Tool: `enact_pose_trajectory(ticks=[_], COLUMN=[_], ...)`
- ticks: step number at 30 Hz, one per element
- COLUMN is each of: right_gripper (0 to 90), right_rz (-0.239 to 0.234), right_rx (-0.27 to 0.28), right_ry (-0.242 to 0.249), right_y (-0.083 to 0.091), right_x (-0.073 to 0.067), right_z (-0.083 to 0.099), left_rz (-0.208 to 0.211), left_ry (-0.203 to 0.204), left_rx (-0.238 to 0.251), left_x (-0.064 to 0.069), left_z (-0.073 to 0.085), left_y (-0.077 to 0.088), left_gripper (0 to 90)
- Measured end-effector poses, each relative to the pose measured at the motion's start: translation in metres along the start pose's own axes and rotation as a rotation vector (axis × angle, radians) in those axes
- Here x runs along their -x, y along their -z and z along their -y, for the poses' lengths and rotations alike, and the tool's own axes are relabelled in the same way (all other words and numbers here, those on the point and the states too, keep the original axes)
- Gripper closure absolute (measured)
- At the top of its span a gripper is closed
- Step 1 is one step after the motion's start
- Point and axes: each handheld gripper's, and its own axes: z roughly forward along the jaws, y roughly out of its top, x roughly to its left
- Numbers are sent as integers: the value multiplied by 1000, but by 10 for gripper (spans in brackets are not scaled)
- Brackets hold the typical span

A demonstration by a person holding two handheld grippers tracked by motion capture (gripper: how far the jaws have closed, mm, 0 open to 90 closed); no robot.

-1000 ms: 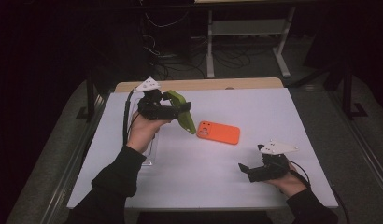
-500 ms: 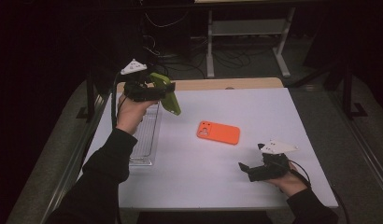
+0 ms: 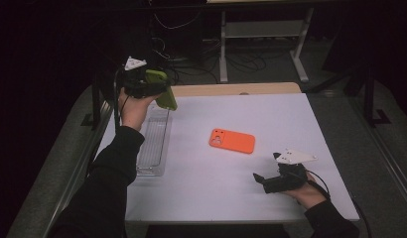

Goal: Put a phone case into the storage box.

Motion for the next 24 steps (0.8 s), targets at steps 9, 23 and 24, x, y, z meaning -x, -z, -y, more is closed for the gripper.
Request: enact_pose_trajectory(ticks=[9, 23, 24], right_gripper=[0, 3, 3], right_rz=[-6, -9, -10], right_rx=[-5, -1, -2], right_ry=[-7, -1, 1], right_y=[1, 1, 1], right_x=[-1, 0, 0], right_z=[0, 0, 0], left_rz=[-156, -301, -306], left_ry=[3, 53, 32], left_rx=[-61, -104, -126], left_x=[-15, -24, -25], left_z=[14, 45, 47], left_y=[-25, -52, -52], left_gripper=[153, 151, 151])
